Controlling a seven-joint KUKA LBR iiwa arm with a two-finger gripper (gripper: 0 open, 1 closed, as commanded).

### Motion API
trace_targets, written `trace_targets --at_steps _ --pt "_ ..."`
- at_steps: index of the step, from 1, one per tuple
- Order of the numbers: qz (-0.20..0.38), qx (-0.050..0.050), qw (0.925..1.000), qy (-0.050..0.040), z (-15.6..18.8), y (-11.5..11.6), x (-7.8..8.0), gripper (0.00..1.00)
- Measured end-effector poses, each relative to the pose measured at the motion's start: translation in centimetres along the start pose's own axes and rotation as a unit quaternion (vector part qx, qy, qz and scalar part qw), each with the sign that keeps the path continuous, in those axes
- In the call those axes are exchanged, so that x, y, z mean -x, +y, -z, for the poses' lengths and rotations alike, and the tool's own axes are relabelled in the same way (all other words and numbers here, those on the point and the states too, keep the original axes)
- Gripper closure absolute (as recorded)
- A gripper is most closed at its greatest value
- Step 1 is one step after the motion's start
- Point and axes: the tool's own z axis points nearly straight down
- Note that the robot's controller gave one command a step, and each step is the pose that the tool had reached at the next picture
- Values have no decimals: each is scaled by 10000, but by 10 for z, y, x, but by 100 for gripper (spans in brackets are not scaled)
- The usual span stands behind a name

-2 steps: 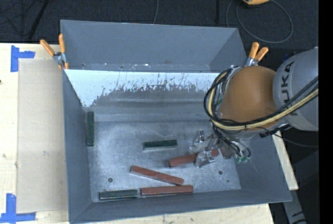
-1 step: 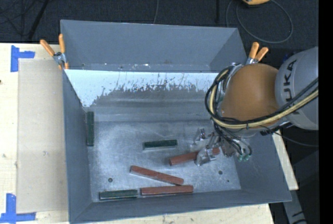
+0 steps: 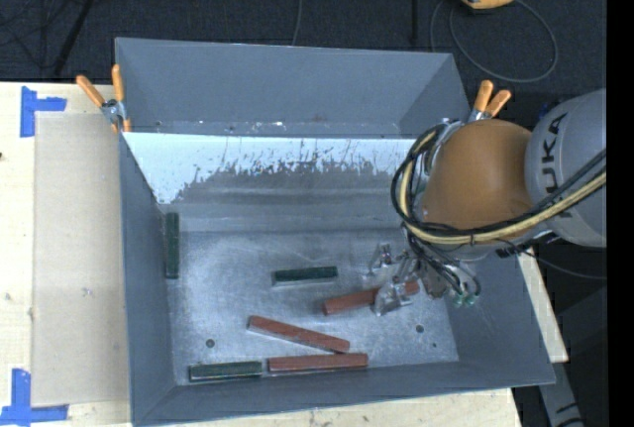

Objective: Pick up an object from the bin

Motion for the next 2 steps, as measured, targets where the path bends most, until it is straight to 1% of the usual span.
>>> trace_targets --at_steps 2 --pt "1 2 10000 10 6 0 0 100"
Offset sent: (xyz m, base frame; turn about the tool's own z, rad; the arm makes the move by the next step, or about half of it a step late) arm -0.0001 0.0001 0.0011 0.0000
